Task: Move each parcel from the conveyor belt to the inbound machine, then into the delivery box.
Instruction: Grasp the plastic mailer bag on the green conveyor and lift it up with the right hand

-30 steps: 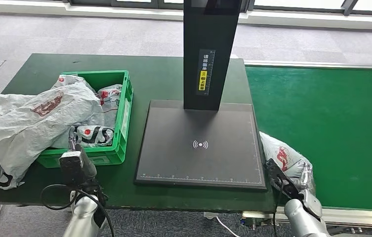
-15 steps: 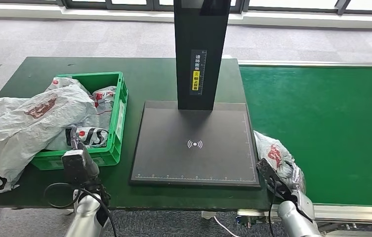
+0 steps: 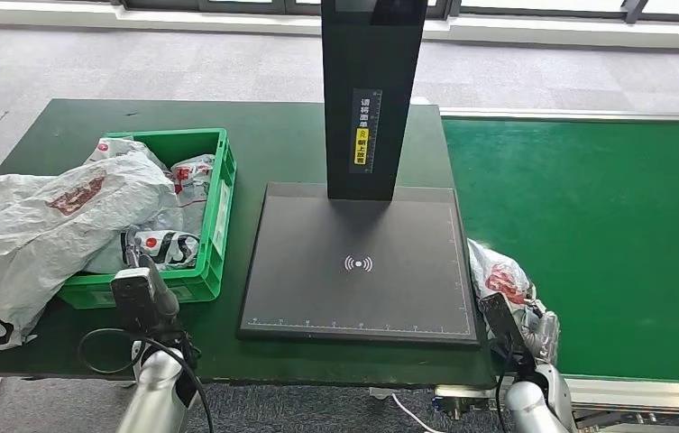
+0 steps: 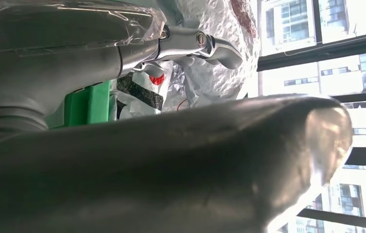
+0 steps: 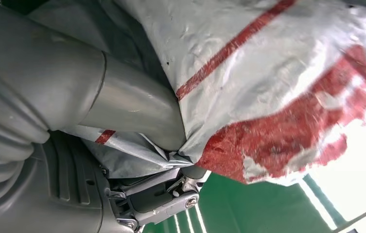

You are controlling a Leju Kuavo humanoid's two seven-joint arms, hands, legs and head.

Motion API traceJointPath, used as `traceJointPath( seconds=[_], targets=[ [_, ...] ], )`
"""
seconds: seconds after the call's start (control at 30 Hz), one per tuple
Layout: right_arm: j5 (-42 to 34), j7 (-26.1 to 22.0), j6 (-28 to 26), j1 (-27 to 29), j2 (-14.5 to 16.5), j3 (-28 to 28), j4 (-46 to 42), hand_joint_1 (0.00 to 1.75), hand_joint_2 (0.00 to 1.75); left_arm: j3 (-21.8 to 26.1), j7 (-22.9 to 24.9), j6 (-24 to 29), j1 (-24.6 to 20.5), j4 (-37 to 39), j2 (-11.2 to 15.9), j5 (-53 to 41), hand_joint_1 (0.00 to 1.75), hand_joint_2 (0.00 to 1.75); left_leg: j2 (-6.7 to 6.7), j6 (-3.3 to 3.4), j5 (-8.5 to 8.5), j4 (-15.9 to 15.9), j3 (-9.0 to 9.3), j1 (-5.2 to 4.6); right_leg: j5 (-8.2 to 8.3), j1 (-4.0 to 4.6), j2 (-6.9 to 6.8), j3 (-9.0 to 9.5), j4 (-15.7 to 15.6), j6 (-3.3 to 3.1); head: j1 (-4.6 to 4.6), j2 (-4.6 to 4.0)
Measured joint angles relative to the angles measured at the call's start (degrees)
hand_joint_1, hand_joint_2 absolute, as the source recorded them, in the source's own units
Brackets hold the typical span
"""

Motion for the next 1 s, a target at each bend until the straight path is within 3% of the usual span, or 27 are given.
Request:
traceJointPath(
  seconds=[0.3,0.4,0.57,0.67,0.87,1.0],
  targets=[
    [-5.91,-3.26,-0.74,6.19,0.85,0.00,-14.03,1.75,1.75,1.07,-0.48,-0.03,-0.40,0.43,-0.23,-0.15,0.00,0.00,-0.32,0.00,0.00,-0.02,-0.21,-0.07,-0.13,-0.07,-0.30,-0.16,0.05,-0.06,-0.01,0.00],
    [-10.68,-6.86,-2.57,9.05,1.08,-0.02,-19.21,1.75,1.75,1.16,-0.75,-0.27,-0.72,0.71,-0.25,-0.13,0.00,0.00,-0.56,0.06,0.05,-0.02,-0.29,-0.11,-0.18,-0.13,-0.53,-0.20,0.05,-0.03,-0.01,0.00],
    [-18.18,-14.82,-8.15,19.99,2.90,0.02,-42.52,1.75,1.75,1.46,-0.92,-0.69,-1.82,1.78,-0.23,-0.45,0.00,0.00,-1.18,0.10,0.12,-0.06,-0.47,-0.17,-0.35,-0.18,-1.11,-0.21,0.09,-0.02,0.00,0.00],
    [-18.38,-16.59,-10.73,24.23,3.99,0.47,-52.80,1.75,1.75,1.47,-0.58,-0.74,-1.95,1.93,-0.22,-1.00,0.00,0.00,-1.22,0.09,0.09,-0.10,-0.47,-0.17,-0.43,-0.19,-1.15,-0.19,0.09,-0.03,-0.01,0.00],
    [-17.90,-17.28,-12.24,25.96,4.30,1.14,-56.63,1.75,1.75,1.52,-0.32,-0.86,-1.96,1.92,-0.23,-1.27,0.00,0.00,-1.22,0.09,0.07,-0.11,-0.47,-0.17,-0.46,-0.19,-1.15,-0.19,0.09,-0.04,-0.01,0.00],
    [-7.55,-19.17,-15.94,30.75,8.28,4.95,-74.94,1.75,1.75,2.08,0.86,-1.11,-0.93,0.35,-0.44,-2.58,0.00,0.00,-1.15,0.14,0.10,-0.13,-0.42,-0.20,-0.50,-0.21,-1.13,-0.18,0.09,-0.03,-0.01,0.00]
  ],
)
